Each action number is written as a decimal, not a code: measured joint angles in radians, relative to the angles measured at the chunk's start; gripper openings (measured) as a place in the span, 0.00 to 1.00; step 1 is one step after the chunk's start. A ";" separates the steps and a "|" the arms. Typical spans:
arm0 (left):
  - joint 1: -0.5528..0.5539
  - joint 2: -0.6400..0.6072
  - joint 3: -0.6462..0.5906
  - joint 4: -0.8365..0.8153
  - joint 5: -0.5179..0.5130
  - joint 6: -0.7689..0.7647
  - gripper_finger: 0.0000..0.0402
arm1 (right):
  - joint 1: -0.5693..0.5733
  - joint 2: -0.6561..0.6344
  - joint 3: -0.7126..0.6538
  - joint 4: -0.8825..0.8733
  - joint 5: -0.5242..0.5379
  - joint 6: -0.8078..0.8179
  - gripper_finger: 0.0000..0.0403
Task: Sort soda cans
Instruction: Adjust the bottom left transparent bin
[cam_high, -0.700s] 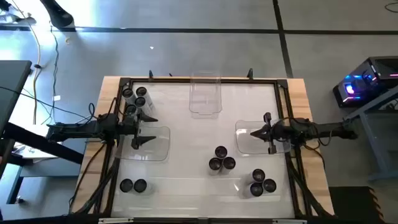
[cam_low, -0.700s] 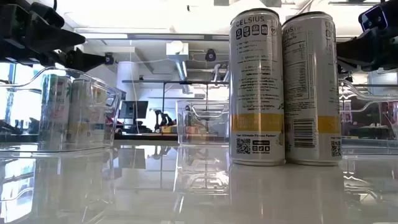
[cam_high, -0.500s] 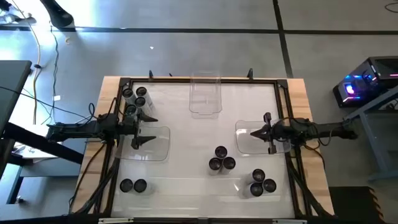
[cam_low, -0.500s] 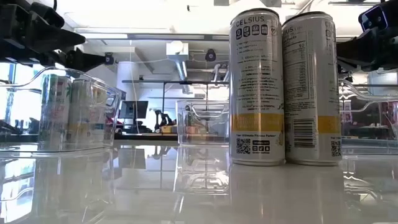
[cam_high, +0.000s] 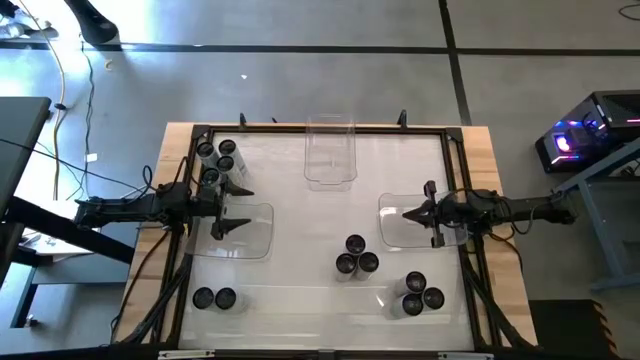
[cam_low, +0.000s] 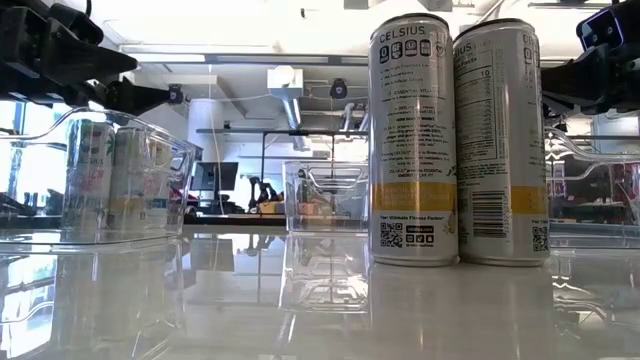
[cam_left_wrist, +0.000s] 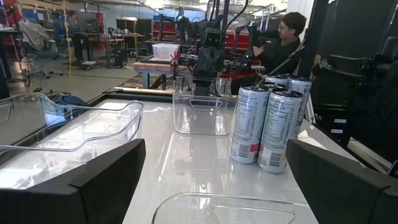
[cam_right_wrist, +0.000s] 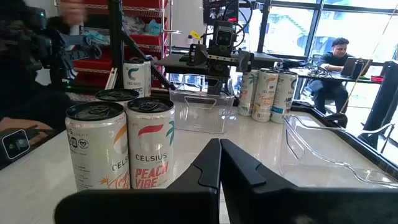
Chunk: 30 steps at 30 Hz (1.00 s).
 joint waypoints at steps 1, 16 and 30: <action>0.000 0.000 0.000 0.000 0.000 0.000 0.95 | 0.000 0.000 0.000 0.000 0.000 0.000 0.00; 0.000 0.000 0.000 0.000 0.000 0.000 0.95 | 0.000 0.000 0.000 0.000 0.000 0.000 0.00; -0.002 0.001 -0.001 0.195 -0.024 -0.309 0.95 | 0.000 0.000 0.000 0.000 0.000 0.000 0.00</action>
